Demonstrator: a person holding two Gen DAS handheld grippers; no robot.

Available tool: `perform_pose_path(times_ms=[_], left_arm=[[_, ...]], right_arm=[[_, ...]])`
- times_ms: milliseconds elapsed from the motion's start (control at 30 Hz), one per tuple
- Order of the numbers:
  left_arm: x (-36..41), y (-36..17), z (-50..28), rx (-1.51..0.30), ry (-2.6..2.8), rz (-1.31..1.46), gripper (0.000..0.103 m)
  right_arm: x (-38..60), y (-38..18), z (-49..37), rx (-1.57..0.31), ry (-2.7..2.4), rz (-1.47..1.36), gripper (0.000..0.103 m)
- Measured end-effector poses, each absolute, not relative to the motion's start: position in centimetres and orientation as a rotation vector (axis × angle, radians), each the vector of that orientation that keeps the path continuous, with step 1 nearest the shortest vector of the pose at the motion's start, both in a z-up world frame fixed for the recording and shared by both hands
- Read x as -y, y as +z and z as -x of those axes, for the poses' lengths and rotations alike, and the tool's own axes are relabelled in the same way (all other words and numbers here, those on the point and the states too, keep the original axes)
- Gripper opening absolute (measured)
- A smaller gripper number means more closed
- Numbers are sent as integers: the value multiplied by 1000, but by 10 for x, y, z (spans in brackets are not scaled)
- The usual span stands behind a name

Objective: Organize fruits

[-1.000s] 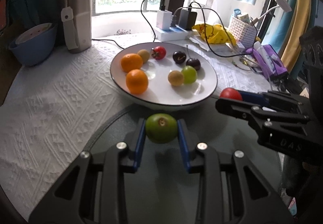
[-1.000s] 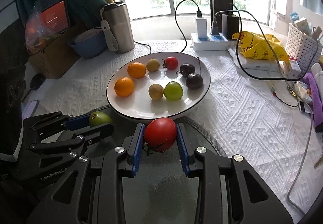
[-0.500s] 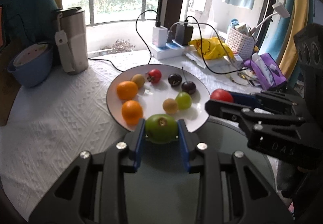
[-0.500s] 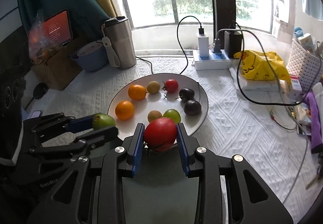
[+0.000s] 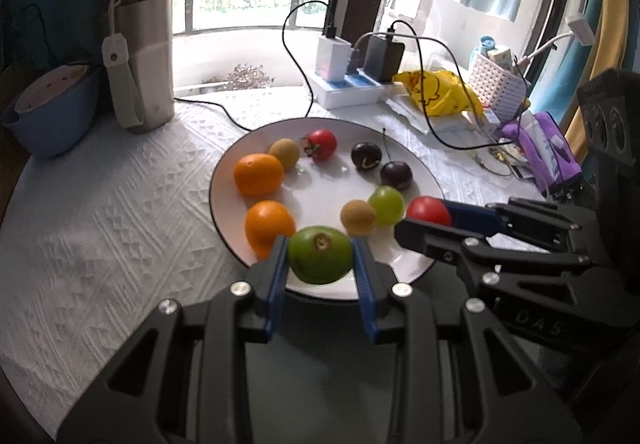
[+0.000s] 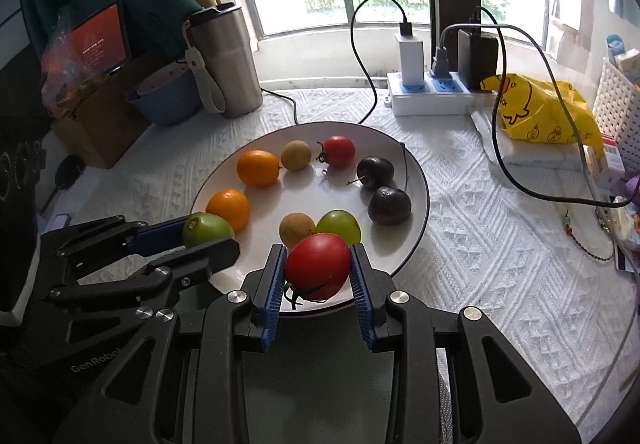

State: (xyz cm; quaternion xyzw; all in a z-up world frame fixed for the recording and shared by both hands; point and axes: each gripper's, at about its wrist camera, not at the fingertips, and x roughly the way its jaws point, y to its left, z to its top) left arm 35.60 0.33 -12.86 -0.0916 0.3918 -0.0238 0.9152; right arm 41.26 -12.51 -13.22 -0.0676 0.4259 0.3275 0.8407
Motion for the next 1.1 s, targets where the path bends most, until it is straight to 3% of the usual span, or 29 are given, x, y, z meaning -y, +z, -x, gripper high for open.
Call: perform_pose_path(times_ms=[167,233,1100], left_arm=[[-8,-124,-349,-788,-38,197,35],[-10,-120,-343,-773,-34,205,43],[1,-56,-231,-595,55,144,45]], right_arm=[[121,-129,-409,-897,675,162,34],[120,-126,-406,-891,667,165,34],[151,-55,-292,-711,588,185,34]])
